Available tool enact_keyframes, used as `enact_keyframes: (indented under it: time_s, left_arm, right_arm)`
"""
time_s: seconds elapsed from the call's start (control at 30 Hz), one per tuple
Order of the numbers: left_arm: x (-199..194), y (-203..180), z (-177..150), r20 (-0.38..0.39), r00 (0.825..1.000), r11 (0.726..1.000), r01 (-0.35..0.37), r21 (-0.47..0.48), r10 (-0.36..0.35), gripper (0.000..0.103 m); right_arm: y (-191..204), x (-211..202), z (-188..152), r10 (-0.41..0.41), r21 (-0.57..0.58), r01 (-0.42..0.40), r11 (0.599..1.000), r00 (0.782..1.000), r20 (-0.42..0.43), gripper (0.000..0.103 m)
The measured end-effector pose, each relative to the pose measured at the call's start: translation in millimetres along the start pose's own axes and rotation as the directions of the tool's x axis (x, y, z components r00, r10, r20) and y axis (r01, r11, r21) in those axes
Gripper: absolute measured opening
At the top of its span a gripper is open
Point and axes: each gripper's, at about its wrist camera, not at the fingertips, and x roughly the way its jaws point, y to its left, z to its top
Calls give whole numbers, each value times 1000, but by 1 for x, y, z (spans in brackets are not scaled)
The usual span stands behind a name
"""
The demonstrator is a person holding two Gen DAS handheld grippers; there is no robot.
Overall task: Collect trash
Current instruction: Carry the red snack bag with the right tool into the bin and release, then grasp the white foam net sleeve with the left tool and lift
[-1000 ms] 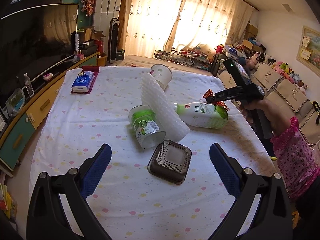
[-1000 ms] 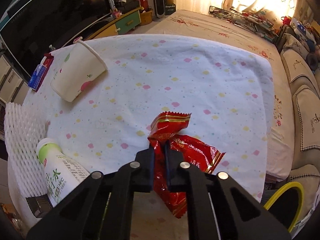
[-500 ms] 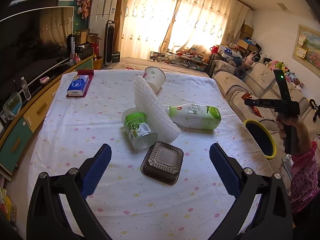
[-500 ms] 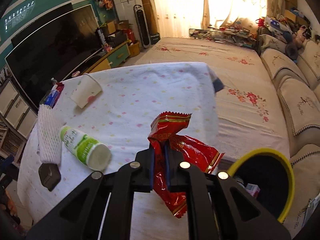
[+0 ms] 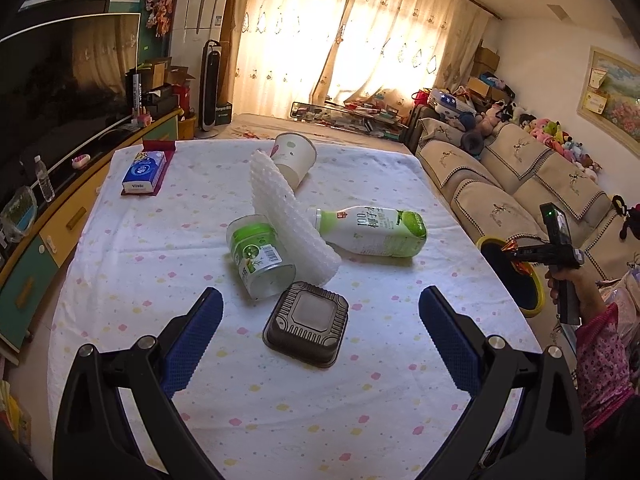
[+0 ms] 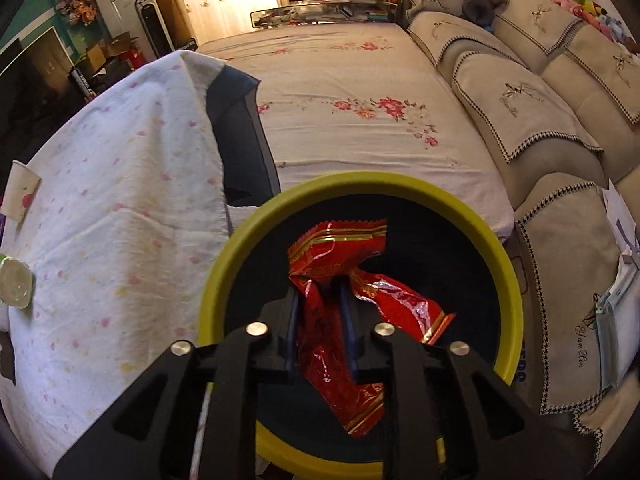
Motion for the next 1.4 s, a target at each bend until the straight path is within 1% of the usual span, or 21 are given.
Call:
enact_keyframes:
  time_s: [0.03,0.1,0.13,0.23,0.3,0.33,0.37,0.43,0.53,0.63,0.77,0.9,1.03,1.17,1.2,1.27,1.33,1.4]
  left_arm:
    - [0,-1,1,0,1000,1000,-1,5,1,97]
    - [1,-2,2,-1,1000,1000,2,10,-2,97]
    - [2,-2,2,-3,1000,1000,4,11,-4,97]
    - [5,-1,1,-7,1000,1000,10,8,-10,97]
    - [8,0,1,-11,1000,1000,16,5,-16,97]
    - [10,0,0,-17,1000,1000,13,5,-13,97]
    - [12,0,0,-22,1000,1000,10,6,-10,97]
    - [18,0,0,-36,999,1000,2,9,-2,97]
    - [27,1,2,-52,999,1000,-10,14,11,97]
    - [40,5,7,-67,997,999,-40,15,41,97]
    - [58,10,19,-74,997,1000,-27,-1,27,97]
    - [79,12,36,-84,996,1000,-19,-1,19,97]
    - [106,14,60,-98,995,999,-33,9,34,95]
    - [137,24,84,-135,989,998,-56,-18,54,90]
    - [144,27,88,-149,987,998,-63,-27,58,85]
    - [160,33,95,-183,982,997,-65,-49,55,80]
    - [174,35,99,-208,976,996,-69,-50,57,74]
    - [185,37,100,-230,970,995,-86,-46,74,60]
  right_arm:
    - [-3,4,0,-18,7,18,1000,1000,-4,35]
    - [1,9,1,-52,14,52,999,999,-9,36]
    - [1,9,0,-57,19,58,998,998,-7,36]
    - [0,1,-6,-57,22,57,998,998,13,43]
    - [4,-11,-12,-56,13,55,998,998,38,44]
    - [7,-18,-15,-50,7,49,999,997,57,46]
    - [11,-26,-20,-42,-1,42,999,996,81,51]
    - [18,-37,-28,-31,-19,33,999,993,118,56]
    - [31,-49,-39,4,-41,2,999,989,149,56]
    - [43,-56,-45,32,-64,-22,998,986,164,56]
    - [58,-62,-46,33,-107,-14,994,983,178,60]
    - [65,-66,-44,30,-119,-7,993,981,194,61]
    - [67,-70,-45,36,-122,-11,992,978,206,61]
    - [69,-71,-49,51,-126,-24,992,977,208,61]
    - [69,-71,-49,53,-129,-27,991,977,205,61]
    - [71,-70,-50,56,-136,-29,990,978,201,61]
    - [73,-69,-50,56,-141,-29,990,979,196,61]
    - [76,-69,-50,58,-144,-30,989,979,195,61]
